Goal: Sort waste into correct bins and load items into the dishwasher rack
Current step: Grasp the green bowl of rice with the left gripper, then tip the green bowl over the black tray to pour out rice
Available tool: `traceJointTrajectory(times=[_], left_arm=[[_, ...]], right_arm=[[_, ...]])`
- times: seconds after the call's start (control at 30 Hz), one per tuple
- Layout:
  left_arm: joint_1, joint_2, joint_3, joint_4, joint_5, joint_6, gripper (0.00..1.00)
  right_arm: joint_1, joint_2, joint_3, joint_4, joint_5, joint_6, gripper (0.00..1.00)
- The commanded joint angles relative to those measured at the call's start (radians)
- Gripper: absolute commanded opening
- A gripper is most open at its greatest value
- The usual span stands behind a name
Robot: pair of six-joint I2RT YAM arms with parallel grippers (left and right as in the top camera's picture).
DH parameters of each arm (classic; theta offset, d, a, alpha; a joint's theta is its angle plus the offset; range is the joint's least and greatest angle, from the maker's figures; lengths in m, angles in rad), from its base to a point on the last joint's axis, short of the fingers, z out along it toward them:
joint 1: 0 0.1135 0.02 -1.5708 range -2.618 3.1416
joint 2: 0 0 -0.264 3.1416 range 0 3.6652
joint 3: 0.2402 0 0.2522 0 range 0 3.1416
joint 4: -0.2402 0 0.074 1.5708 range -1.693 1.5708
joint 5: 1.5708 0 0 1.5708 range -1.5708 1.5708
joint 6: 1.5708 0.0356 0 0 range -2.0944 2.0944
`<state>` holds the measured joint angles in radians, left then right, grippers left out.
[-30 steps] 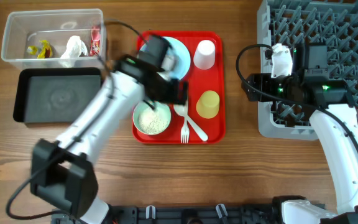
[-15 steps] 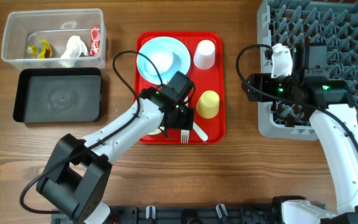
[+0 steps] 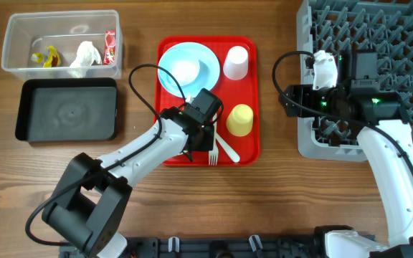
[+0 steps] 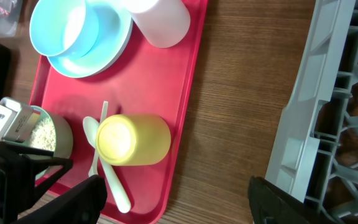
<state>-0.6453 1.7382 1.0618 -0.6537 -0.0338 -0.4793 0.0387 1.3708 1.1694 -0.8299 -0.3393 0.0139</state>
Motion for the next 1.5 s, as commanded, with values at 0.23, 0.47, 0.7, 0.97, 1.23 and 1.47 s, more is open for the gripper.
traceJointTrajectory(times=[0.23,0.47,0.7,0.97,1.23,1.47], left_arm=[[0.006,0.008,0.005,0.006,-0.023,0.051,0.04],[0.079,-0.058,0.124,-0.098,0.003,0.054,0.04],[0.282,-0.192,0.177,-0.119,0.158,0.086,0.04],[0.630,-0.241,0.177,-0.121,0.387,0.169,0.04],[0.900,-0.233,0.177,-0.081,0.528,0.249,0.04],[1.064,-0.204,0.176,-0.014,0.732,0.249,0.04]], right_arm=[[0.003,0.000,0.013,-0.001,0.005,-0.011,0.77],[0.003,0.000,0.013,-0.001,0.005,-0.011,0.78],[0.003,0.000,0.013,-0.001,0.006,-0.014,0.77],[0.003,0.000,0.013,-0.001,0.024,-0.013,0.78],[0.003,0.000,0.013,0.007,0.024,-0.014,0.78],[0.003,0.000,0.013,0.001,0.024,-0.012,0.78]])
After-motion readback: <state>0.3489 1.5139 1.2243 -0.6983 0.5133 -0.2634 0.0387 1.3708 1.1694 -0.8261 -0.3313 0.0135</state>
